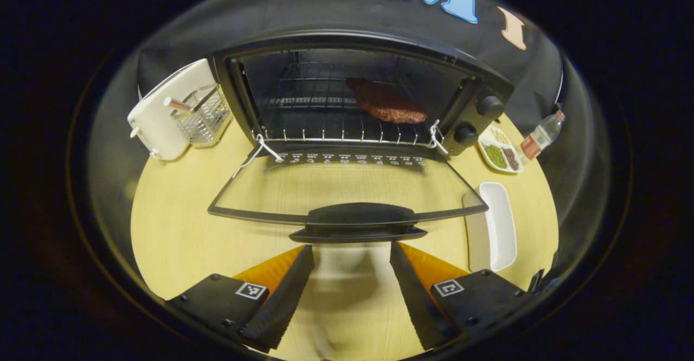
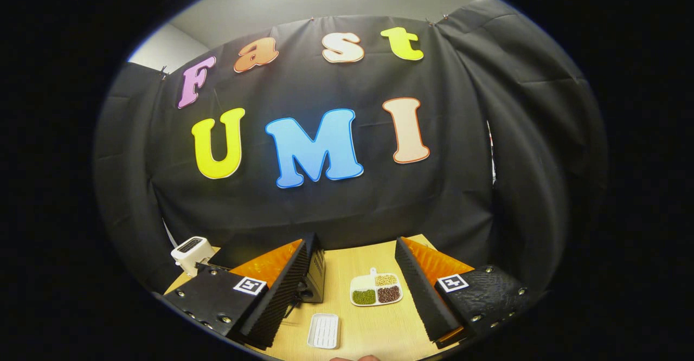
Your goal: Open the electric oven with the left hand, put the food in, and close the electric oven.
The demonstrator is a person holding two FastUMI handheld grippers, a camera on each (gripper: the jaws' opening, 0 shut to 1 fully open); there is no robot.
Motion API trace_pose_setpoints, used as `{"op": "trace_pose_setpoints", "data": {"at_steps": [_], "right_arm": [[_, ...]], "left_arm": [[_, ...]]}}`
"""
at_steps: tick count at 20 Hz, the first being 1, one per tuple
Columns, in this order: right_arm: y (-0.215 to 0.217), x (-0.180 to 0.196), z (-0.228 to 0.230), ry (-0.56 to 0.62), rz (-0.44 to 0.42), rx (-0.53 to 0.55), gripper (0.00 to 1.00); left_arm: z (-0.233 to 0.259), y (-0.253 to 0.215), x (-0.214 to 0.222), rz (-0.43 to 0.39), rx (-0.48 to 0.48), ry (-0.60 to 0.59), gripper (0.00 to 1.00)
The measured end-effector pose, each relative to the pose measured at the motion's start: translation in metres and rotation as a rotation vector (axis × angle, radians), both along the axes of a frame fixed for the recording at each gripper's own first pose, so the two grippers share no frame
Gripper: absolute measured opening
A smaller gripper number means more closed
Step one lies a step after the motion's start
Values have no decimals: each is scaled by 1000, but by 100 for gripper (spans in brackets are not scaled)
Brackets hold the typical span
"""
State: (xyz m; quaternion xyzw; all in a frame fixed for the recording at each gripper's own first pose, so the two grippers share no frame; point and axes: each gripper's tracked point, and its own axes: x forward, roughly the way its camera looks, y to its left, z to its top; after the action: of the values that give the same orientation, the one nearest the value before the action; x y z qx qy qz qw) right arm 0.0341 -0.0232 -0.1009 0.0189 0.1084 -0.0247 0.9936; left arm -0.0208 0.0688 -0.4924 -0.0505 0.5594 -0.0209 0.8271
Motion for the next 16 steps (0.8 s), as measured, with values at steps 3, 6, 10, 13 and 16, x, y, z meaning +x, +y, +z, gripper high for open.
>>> {"op": "trace_pose_setpoints", "data": {"at_steps": [3,6,10,13,16], "right_arm": [[6,1,4,-6,14,-4,99],[8,-2,4,-6,22,-7,99],[10,-5,6,3,8,-20,99],[11,-8,12,-15,9,-29,99],[8,-14,12,-13,3,-25,93]], "left_arm": [[10,-1,2,13,-10,-23,96],[23,0,5,22,-22,-52,96],[35,1,12,29,-22,-84,96],[40,0,17,26,-24,-97,96],[47,1,23,33,-27,-115,96]]}}
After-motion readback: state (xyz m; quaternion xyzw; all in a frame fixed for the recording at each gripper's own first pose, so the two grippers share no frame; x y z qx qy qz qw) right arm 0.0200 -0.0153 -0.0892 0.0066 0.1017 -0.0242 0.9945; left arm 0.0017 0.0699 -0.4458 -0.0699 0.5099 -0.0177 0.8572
